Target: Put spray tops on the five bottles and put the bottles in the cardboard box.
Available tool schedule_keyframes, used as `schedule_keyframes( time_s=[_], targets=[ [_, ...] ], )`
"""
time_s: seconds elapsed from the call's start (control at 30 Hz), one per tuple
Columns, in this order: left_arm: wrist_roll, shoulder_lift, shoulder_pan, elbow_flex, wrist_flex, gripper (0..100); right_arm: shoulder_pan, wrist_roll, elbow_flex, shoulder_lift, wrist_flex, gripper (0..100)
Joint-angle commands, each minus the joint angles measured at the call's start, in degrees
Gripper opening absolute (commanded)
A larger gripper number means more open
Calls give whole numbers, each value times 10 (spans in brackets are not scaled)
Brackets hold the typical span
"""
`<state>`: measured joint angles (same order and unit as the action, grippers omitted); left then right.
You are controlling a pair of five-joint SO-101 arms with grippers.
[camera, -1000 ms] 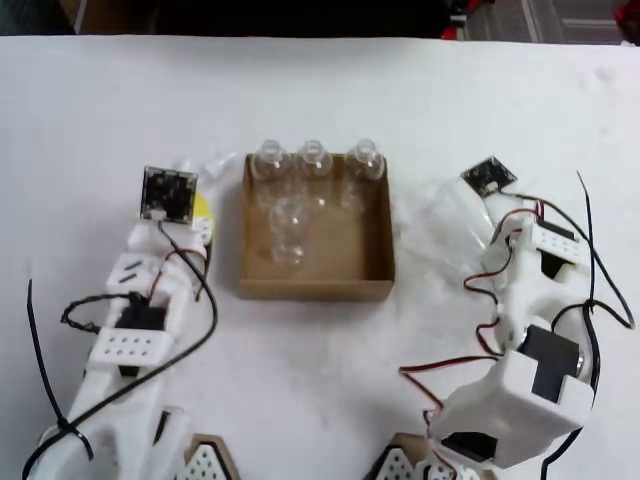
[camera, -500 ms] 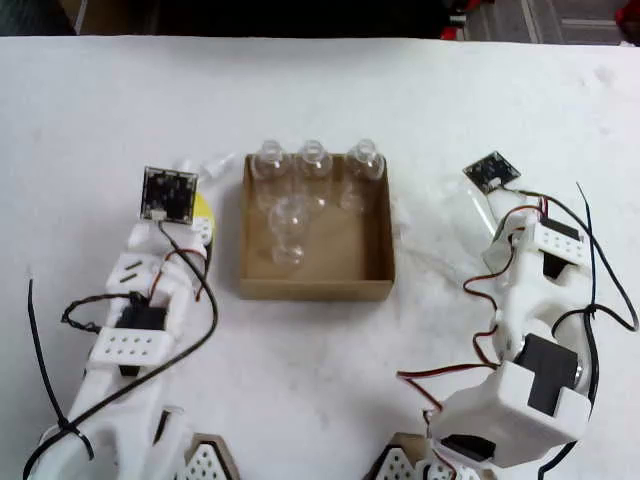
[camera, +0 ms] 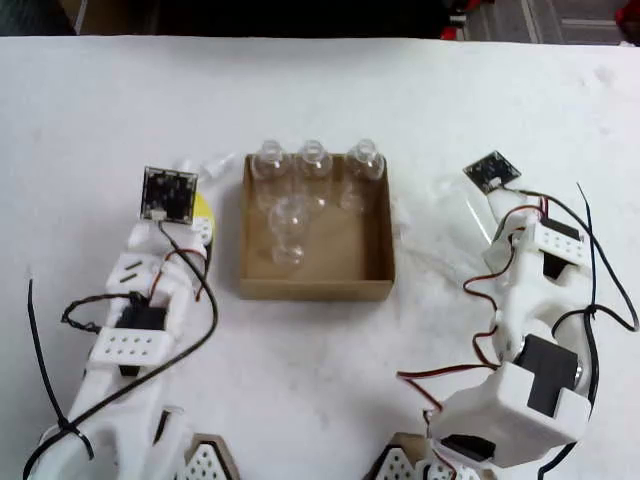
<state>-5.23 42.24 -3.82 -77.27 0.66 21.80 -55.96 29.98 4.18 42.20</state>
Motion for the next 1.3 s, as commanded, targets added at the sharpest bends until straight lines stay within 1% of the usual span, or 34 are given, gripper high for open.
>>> schedule_keyframes(
  time_s=[0.0,0.13,0.27,0.4,0.57,0.67,0.73,0.8,0.97,1.03,1.13,1.2,1.27],
  targets=[
    [3,18,10,3,-12,64,8,-3,-6,-26,0,84],
    [3,18,10,3,-12,64,13,-3,-11,-36,0,19],
    [4,18,10,3,-12,66,22,-3,-9,-91,15,16],
    [6,20,10,3,-12,68,27,-2,-9,-178,74,15],
    [7,23,13,3,-11,69,24,-4,-10,-316,175,15],
    [8,29,26,9,20,102,3,-8,-10,-412,244,15],
    [18,53,34,18,63,138,-28,-9,-10,-479,295,15],
    [54,95,34,31,123,157,-70,-9,-7,-544,346,15],
    [126,243,33,55,276,186,-205,-3,-7,-657,443,15],
    [148,316,36,54,320,200,-248,22,-9,-678,466,15],
    [200,426,44,54,381,226,-305,70,-7,-681,485,15],
    [224,498,70,53,428,252,-343,91,-5,-671,490,15],
    [228,566,104,47,470,273,-382,105,-5,-658,493,15]
  ],
)
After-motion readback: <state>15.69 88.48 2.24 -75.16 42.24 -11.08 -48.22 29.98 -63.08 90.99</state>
